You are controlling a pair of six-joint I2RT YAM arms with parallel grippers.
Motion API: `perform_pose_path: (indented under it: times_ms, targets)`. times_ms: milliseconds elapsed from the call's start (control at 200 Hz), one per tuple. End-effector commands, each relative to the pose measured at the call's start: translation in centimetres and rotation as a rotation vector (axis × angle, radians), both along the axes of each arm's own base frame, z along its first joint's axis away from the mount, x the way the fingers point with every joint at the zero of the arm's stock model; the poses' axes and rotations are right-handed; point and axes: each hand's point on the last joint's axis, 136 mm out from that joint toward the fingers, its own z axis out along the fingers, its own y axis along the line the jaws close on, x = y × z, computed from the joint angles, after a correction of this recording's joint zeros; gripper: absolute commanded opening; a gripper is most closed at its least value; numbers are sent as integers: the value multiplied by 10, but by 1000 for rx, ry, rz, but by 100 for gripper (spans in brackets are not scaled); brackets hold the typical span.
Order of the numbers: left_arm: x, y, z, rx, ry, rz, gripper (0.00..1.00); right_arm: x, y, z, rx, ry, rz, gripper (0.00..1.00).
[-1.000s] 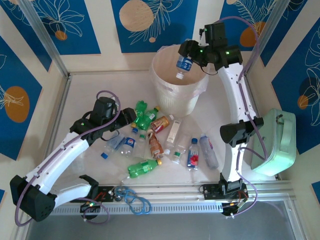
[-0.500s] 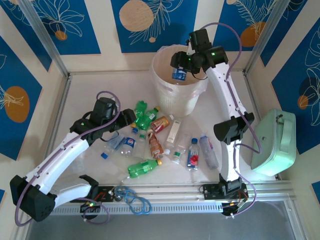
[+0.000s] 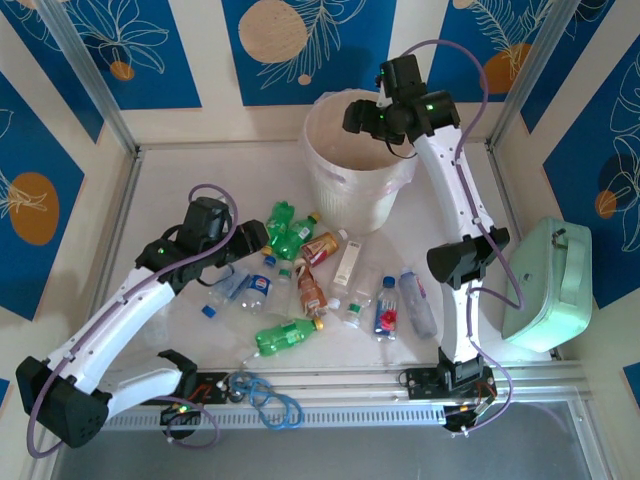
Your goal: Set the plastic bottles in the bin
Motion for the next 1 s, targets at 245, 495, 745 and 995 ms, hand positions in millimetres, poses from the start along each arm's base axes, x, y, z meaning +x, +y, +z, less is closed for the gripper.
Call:
perform_pose_path:
  times_ms: [245, 495, 745, 995]
  targets:
    - [-19, 36, -5, 127, 37, 64, 73, -104, 23, 92, -14, -209, 135, 78]
    - [-29, 44, -12, 127, 51, 86, 74, -184, 51, 60, -74, -193, 225, 78]
    - [-11, 23, -2, 52, 8, 44, 74, -240, 8, -23, -101, 6, 123, 80]
    - [0, 8, -3, 6, 7, 19, 72, -271, -48, -101, -135, 272, -87, 80]
